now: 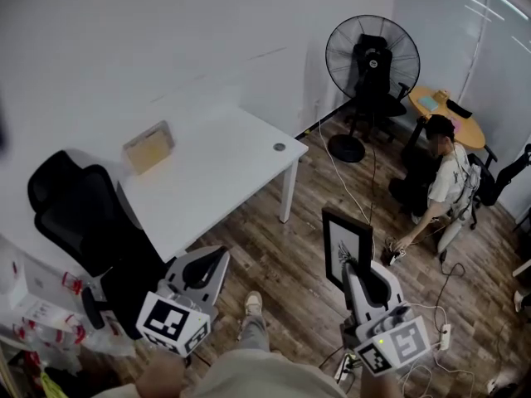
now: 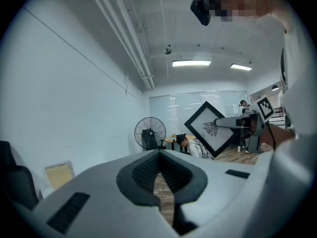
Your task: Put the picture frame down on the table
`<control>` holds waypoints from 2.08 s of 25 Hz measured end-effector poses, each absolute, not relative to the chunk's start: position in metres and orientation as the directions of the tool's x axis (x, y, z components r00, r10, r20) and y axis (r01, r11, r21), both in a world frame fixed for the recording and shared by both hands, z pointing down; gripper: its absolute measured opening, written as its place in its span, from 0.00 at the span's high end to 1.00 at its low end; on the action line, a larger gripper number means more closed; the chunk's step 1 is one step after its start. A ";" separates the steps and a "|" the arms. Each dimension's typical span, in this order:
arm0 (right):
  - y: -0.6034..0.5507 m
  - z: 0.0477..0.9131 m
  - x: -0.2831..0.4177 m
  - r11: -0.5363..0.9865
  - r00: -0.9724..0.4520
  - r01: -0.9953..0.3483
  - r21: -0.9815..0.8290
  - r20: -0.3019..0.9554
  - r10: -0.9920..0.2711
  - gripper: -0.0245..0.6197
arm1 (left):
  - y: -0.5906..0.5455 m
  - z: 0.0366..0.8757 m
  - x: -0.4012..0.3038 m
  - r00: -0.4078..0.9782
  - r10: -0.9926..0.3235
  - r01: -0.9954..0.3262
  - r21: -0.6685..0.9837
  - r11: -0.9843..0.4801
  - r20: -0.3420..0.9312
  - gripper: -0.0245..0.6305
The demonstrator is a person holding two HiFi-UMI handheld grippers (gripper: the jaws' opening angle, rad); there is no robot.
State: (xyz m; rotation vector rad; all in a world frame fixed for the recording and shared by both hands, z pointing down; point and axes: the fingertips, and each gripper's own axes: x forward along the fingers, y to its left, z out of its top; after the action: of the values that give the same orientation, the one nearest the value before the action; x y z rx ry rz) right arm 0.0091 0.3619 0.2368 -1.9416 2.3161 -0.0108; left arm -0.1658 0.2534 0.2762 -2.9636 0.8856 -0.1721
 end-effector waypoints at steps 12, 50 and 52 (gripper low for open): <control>0.217 0.258 0.034 0.161 -0.162 -0.962 -0.222 -0.013 -0.987 0.87 | 0.118 0.281 -0.132 0.865 -0.490 -0.488 -0.047 -0.872 0.105 0.93; -0.136 0.378 0.214 0.121 -0.275 -0.680 -0.723 0.098 -0.956 0.87 | -0.181 0.369 0.034 0.785 -0.535 -0.551 -0.044 -0.833 0.312 0.93; -0.163 0.385 0.229 0.124 -0.294 -0.667 -0.735 0.106 -0.950 0.87 | -0.202 0.372 0.050 0.774 -0.547 -0.565 -0.042 -0.824 0.318 0.93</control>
State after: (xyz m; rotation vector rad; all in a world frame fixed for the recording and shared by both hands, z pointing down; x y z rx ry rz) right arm 0.2290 -0.1631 0.3848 -1.5633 2.0191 -0.9880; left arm 0.0501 -0.2023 0.3721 -3.0113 0.9446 -0.5114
